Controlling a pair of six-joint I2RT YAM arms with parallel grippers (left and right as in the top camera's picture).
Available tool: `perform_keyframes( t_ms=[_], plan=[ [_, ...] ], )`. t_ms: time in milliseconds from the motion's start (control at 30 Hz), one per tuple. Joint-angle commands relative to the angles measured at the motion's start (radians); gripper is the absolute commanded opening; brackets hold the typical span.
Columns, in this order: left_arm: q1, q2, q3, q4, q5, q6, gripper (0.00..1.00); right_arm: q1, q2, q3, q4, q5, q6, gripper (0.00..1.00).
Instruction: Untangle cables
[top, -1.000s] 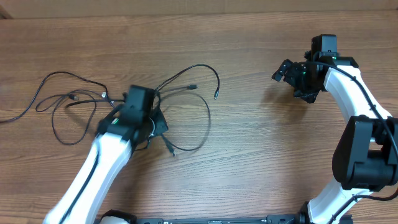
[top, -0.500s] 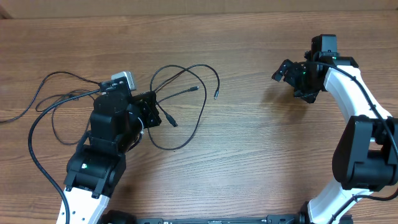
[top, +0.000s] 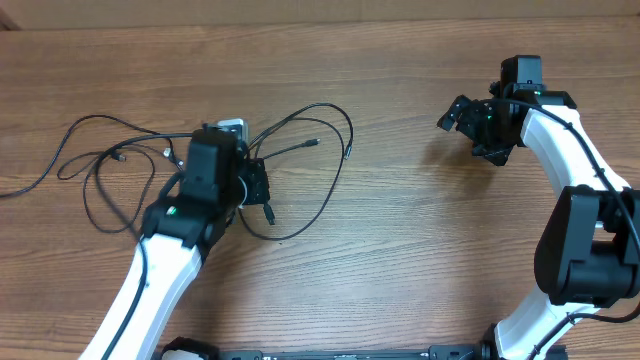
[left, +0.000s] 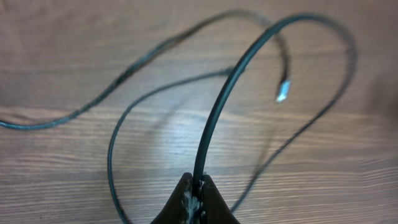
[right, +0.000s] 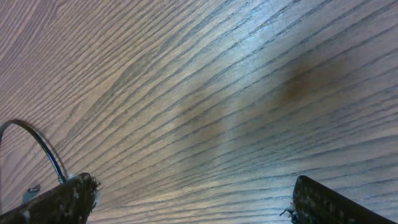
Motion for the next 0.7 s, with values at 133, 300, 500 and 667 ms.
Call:
perform_keyframes(
  t_ms=[133,300,500,667],
  plan=[
    [0.006,0.229,0.008,0.014,-0.008,0.110,0.04,0.001,-0.025,0.016,0.002,0.003,0.001,1.00],
    [0.008,0.299,0.008,0.004,-0.009,0.110,0.23,0.001,-0.025,0.016,0.002,0.003,0.001,1.00],
    [0.008,0.343,0.008,0.005,-0.061,0.110,0.40,0.001,-0.025,0.016,0.002,0.003,0.001,1.00],
    [0.008,0.379,0.008,-0.001,-0.063,0.109,0.64,0.001,-0.025,0.016,0.002,0.003,0.001,1.00]
  ],
)
